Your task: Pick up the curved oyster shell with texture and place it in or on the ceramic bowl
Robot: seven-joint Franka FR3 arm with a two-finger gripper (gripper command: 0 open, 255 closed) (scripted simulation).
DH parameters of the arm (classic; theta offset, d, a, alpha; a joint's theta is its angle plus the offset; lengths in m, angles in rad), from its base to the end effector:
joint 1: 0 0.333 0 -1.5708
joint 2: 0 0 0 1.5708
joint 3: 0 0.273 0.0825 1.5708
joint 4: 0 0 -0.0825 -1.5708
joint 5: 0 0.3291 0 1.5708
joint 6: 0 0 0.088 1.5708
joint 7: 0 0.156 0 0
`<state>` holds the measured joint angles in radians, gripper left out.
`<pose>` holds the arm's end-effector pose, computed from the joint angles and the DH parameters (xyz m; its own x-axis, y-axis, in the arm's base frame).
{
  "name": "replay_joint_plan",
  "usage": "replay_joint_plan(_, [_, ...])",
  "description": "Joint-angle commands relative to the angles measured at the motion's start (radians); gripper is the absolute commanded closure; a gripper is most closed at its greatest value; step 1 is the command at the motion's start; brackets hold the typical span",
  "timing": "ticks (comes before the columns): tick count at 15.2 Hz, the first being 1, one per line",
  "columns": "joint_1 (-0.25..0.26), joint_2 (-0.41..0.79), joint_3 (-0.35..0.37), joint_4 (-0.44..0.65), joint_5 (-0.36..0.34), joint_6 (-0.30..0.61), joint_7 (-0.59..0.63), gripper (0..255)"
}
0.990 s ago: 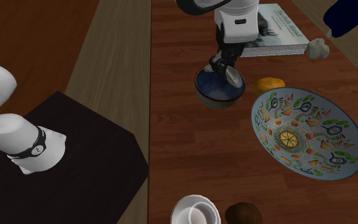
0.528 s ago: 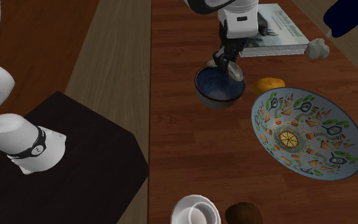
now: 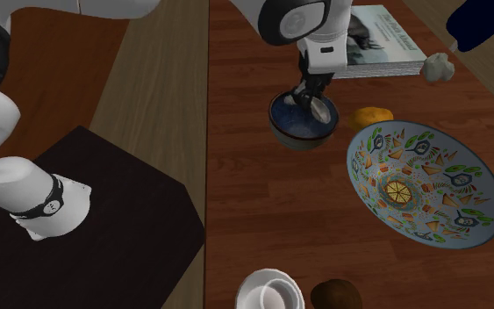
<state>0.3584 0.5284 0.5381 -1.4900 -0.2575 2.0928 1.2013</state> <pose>0.4518 0.4569 0.3470 0.9617 -0.2720 0.0343 -0.2642 -0.9529 -0.1488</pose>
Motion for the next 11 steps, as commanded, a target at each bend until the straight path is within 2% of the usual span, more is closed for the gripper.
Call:
replay_joint_plan(1, [-0.002,0.007,-0.003,-0.019,-0.005,0.026,0.001,255])
replay_joint_plan(10, [-0.001,0.012,-0.006,-0.028,-0.008,0.039,0.003,255])
replay_joint_plan(11, [-0.001,0.012,-0.006,-0.028,-0.008,0.039,0.003,0])
